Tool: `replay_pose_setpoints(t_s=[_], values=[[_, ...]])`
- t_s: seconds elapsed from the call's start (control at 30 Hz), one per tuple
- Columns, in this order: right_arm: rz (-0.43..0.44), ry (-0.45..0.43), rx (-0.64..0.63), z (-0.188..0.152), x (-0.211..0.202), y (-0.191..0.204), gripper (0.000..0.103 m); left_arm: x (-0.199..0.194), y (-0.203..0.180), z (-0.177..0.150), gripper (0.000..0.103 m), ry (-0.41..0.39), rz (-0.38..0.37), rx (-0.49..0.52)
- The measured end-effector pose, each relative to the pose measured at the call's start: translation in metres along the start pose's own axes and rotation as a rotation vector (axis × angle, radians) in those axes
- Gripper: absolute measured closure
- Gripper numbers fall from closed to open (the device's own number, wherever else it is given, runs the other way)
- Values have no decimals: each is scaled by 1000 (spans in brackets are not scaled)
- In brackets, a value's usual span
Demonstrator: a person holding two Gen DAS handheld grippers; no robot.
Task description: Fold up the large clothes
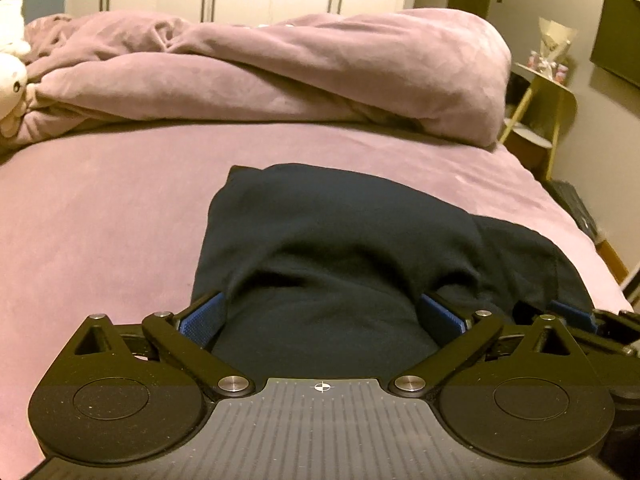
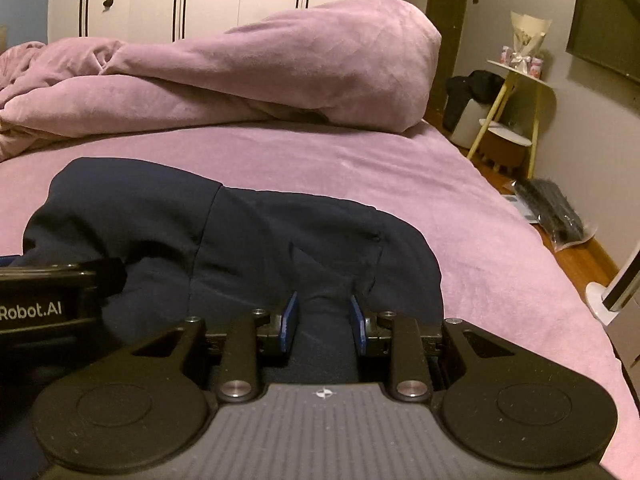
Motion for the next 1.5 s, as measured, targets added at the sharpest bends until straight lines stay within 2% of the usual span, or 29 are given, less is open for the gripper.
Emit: replay_pose_setpoints(t_s=[0.03,0.1,0.2,0.3,0.37,0.43,0.5,0.57,0.67,0.73,0.8,0.87,0.93,0.97,1.1,1.17,1.23,1.33,1.5], values=[[12,8,11,2,-3,-2,75,-7,1,2,0,14,-7,0],[43,13,46,7,-23,-13,74,-30,5,1,0,25,-75,-32],[147,-31,118,0,-74,-30,73,-71,9,-16,0,10,-143,-31],[153,-67,105,-26,-118,-37,73,-99,7,-45,0,10,-172,-32],[114,-87,50,-44,-135,-36,73,-105,6,-61,0,22,-171,-50],[54,-111,-12,-60,-142,-34,73,-101,3,-76,0,50,-166,-84],[47,-90,5,-73,-133,-33,73,-96,2,-88,0,35,-167,-114],[30,-110,-9,-84,-123,-30,73,-95,1,-92,0,10,-156,-73],[60,-114,3,-85,-123,-33,73,-99,10,-84,0,60,-219,-131],[130,-84,19,-76,-129,-43,71,-104,25,-76,0,106,-299,-189],[240,-38,115,-65,-135,-65,52,-109,43,-70,0,118,-351,-244],[374,-3,260,-57,-136,-96,6,-110,69,-62,0,110,-360,-321],[568,79,400,-55,-125,-123,4,-100,89,-54,0,111,-366,-400],[608,128,454,-56,-115,-132,4,-93,96,-52,0,116,-372,-432],[663,327,649,-68,-55,-159,4,-57,102,-52,1,162,-466,-503],[781,413,772,-76,-30,-158,4,-46,99,-53,1,161,-532,-527],[891,460,856,-79,-12,-151,4,-35,96,-52,1,167,-585,-567],[909,486,880,-82,7,-135,4,-20,92,-49,0,178,-615,-569],[936,486,771,-76,9,-101,4,-3,89,-51,1,212,-665,-590]])
Point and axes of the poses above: each gripper's, at about its wrist camera, not at the fingertips, and x roughly the way its jaws point, y to its left, z to its top, the point moved 6 cm from there along x, roughly the way its jaws point, and after that the axes turned 11 degrees about -z, right-handed, at the moved point
